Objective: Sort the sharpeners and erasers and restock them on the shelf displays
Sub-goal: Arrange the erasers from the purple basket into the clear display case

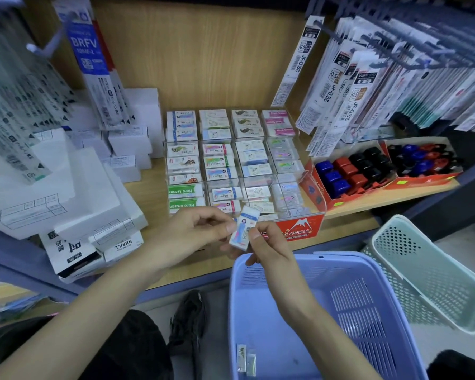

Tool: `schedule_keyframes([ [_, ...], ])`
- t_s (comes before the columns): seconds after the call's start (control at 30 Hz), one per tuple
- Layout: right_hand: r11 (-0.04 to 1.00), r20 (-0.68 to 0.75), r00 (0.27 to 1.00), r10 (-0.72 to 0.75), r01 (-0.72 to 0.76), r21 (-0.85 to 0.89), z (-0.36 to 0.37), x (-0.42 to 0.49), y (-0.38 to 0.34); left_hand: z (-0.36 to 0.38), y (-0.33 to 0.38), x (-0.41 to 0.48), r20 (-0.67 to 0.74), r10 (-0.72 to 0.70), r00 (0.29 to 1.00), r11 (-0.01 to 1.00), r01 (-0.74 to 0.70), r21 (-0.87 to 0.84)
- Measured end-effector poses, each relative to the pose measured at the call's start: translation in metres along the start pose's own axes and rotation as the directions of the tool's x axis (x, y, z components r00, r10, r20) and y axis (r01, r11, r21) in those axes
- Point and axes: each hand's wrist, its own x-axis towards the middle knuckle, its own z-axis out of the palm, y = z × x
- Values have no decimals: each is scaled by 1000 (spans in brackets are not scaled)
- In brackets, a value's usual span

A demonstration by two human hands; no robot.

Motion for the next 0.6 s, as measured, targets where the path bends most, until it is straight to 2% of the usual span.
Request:
schedule_keyframes([
  [0.13,1000,14,1000,-14,14,-6,1,2,-3,0,0,-1,0,-13,1000,998,13,-68],
  [0.33,972,22,997,-78,81,-220,-12,7,1,-1,1,-1,-3,-3,1000,997,3,-73],
  [0.5,851,89,965,-246,259,-458,-26,4,-1,2,3,1,6,22,1000,999,-22,-50],
  [0.6,758,96,952,-292,291,-584,-33,6,2,2,2,5,-4,34,999,999,-34,10],
])
